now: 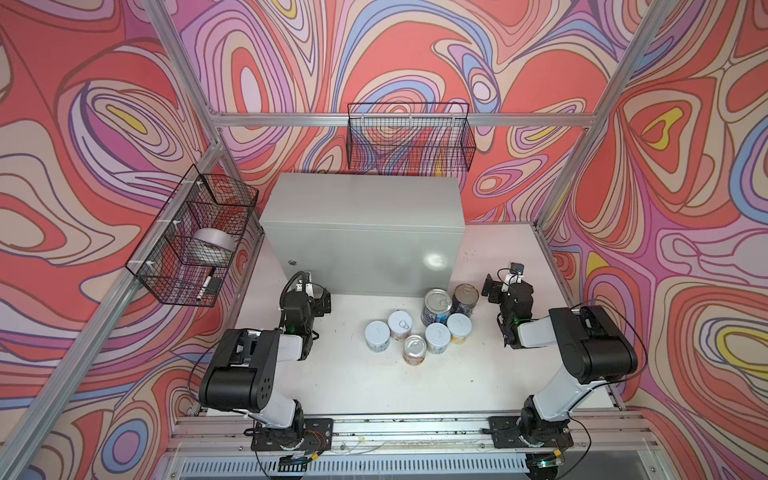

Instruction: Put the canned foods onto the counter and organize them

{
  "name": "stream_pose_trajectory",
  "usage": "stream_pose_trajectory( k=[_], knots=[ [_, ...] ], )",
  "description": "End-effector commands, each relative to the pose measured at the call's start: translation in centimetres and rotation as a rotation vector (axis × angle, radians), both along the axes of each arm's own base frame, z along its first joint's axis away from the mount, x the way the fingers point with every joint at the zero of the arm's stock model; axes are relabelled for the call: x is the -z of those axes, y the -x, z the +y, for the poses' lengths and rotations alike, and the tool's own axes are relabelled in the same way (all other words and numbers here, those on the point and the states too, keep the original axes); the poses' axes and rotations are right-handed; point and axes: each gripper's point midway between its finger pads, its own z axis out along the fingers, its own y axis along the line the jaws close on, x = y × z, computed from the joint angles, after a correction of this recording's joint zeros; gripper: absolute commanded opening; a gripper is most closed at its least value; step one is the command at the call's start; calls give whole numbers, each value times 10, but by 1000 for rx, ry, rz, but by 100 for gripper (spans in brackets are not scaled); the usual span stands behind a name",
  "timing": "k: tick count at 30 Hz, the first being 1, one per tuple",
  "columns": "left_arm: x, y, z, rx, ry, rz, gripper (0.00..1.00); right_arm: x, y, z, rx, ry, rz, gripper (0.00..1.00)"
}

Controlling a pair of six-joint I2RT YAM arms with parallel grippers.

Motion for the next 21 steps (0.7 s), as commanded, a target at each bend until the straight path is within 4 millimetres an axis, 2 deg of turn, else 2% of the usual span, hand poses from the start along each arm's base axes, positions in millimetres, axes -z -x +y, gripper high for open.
stream_pose_trajectory(
  k=[1, 21],
  knots=[
    [-4, -3, 1, 5, 7, -12, 100, 1, -1, -1, -1, -5, -5, 98],
    [-4, -3, 1, 4, 6, -16, 100, 1, 0, -2, 2, -1, -7, 98]
  ],
)
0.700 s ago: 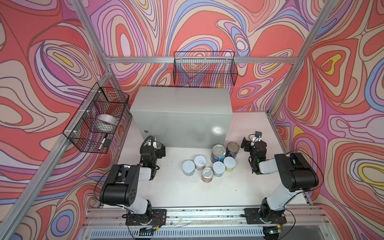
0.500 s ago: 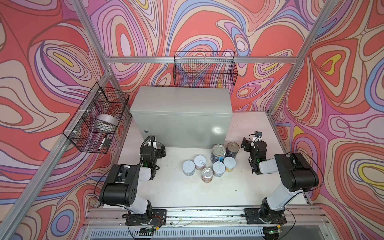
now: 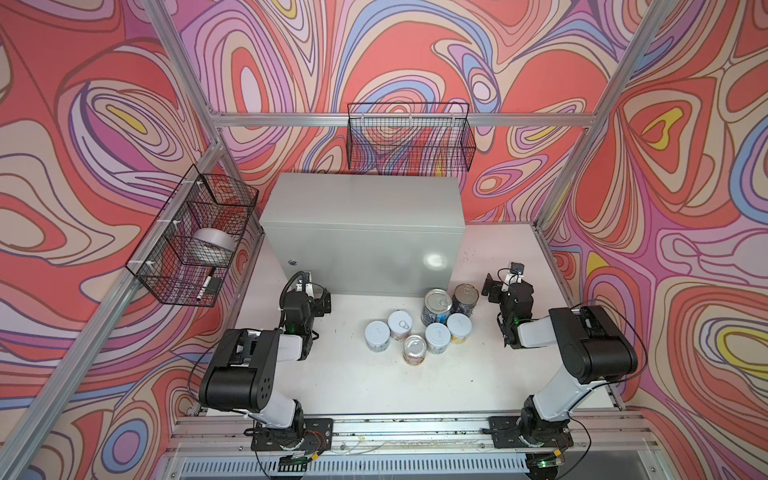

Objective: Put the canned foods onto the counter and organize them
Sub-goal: 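Move both grippers forward toward the cluster of cans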

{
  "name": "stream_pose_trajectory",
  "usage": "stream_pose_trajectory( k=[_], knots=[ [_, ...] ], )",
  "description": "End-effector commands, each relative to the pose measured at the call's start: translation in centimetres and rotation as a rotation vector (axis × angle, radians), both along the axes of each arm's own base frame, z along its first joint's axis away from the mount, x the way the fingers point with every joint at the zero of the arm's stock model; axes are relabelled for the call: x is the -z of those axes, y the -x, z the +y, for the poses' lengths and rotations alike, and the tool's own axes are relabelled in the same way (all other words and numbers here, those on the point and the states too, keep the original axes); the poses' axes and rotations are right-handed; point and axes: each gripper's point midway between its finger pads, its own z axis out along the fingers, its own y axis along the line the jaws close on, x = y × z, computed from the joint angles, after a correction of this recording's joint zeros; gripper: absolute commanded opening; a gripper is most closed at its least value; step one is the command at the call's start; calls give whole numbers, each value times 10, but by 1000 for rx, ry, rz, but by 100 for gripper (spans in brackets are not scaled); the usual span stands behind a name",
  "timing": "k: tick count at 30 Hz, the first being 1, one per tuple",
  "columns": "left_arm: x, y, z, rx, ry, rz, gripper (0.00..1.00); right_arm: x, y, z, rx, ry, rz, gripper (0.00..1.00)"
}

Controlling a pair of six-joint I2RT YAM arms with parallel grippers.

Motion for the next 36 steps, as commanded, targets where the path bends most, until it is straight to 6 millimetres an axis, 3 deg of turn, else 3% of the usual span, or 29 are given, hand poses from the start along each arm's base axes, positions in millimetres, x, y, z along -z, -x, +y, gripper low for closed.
stream_pose_trajectory(
  k=[1, 29, 32, 36],
  knots=[
    [-5, -3, 1, 1, 4, -16, 100, 3, 1, -1, 1, -1, 1, 98],
    [-6, -3, 5, -22, 8, -21, 100, 1, 1, -3, 7, 2, -5, 98],
    [-18, 1, 1, -28, -29, -35, 100, -12, 2, -5, 24, 3, -12, 99],
    [-32, 4, 8, -129, -85, -3, 100, -47, 5, -8, 54, 5, -14, 99]
  ],
)
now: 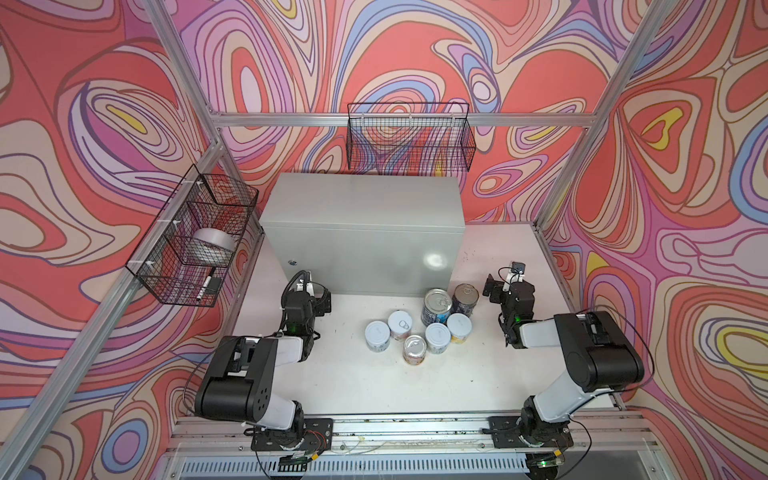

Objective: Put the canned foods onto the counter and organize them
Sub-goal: 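Move both grippers forward toward the cluster of cans, then lower the right gripper around the tall dark-blue tomato can while left hovers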

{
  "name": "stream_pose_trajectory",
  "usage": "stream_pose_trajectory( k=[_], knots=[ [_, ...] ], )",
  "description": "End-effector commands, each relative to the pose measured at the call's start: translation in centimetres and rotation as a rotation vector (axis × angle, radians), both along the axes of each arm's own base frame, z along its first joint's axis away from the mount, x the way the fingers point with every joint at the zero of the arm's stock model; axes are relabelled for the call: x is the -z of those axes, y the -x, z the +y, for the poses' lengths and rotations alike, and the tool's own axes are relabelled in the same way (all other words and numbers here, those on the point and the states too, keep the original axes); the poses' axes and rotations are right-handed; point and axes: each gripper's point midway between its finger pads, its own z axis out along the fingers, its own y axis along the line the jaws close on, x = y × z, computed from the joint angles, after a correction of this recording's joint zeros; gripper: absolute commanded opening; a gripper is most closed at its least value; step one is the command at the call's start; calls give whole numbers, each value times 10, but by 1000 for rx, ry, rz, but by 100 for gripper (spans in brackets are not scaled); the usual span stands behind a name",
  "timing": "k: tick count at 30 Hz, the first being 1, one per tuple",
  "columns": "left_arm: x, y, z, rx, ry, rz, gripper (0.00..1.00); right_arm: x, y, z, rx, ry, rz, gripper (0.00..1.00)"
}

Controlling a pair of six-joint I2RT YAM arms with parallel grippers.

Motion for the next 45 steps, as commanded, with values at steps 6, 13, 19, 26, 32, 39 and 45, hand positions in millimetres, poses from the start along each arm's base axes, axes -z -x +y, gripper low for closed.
stream_pose_trajectory(
  k=[6, 13, 19, 26, 32, 39, 45],
  knots=[
    [-42, 11, 0, -181, -132, -27, 100, -82, 6, -5, 52, -74, -110, 98],
    [-78, 23, -37, -140, -132, -19, 100, -89, 19, -6, 77, -145, -80, 99],
    [-109, 44, -40, -189, -151, -5, 100, -101, 37, 6, 9, -181, -80, 98],
    [-102, 71, -72, -88, -50, 140, 99, -96, 44, 16, -26, -241, 15, 98],
    [-100, 92, -95, 9, -66, 215, 97, -87, 39, 35, -111, -302, 109, 99],
    [-105, 95, -123, 154, 36, 196, 97, -62, 37, 55, -199, -323, 307, 99],
    [-104, 87, -150, 279, 33, 195, 100, -49, 44, 69, -253, -359, 385, 99]
  ],
)
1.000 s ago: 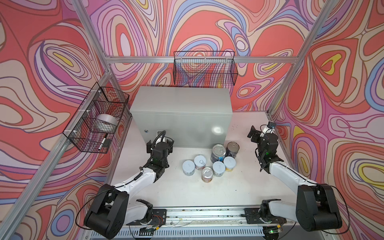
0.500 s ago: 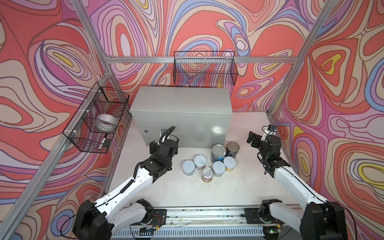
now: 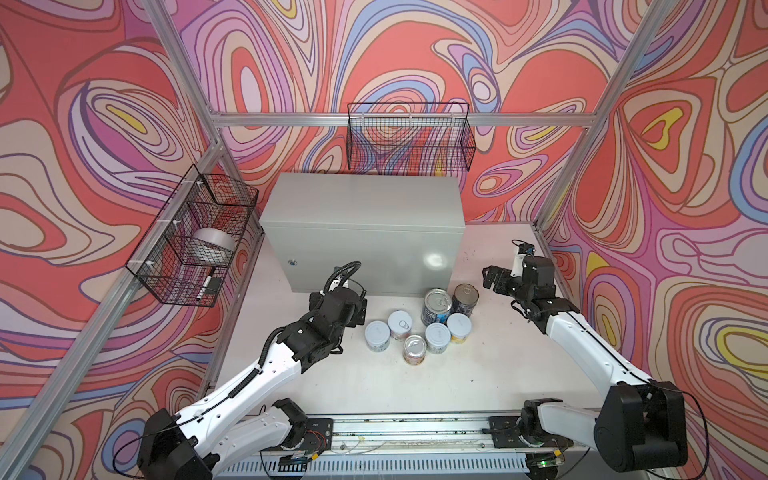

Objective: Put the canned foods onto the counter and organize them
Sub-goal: 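Lower the right gripper around the tall dark-blue tomato can while left hovers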

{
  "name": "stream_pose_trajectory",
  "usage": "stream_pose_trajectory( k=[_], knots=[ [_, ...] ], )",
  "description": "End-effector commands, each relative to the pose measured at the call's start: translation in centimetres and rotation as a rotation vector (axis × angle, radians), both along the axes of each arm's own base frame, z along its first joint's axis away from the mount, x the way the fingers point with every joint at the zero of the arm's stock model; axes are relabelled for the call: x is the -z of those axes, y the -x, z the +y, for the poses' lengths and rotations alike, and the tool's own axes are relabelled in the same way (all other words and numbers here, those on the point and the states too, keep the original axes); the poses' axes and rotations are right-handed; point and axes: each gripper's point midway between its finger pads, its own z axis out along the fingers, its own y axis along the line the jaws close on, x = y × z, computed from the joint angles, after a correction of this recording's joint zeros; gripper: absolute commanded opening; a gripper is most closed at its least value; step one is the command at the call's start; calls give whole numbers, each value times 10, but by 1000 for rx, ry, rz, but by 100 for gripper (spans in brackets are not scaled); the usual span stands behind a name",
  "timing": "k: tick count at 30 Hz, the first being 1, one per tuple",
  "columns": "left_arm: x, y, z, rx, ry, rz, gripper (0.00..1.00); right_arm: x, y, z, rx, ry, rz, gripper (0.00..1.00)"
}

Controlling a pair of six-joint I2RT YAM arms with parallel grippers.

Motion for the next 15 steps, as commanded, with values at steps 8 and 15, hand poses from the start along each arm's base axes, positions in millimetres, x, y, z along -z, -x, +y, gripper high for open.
stream_pose_trajectory(
  k=[8, 15],
  knots=[
    [0, -9, -44, 161, 74, 36, 100, 23, 18, 46, -181, 37, 158, 98],
    [-7, -11, -47, 155, 134, -6, 100, 36, 20, 72, -240, 106, 203, 99]
  ],
)
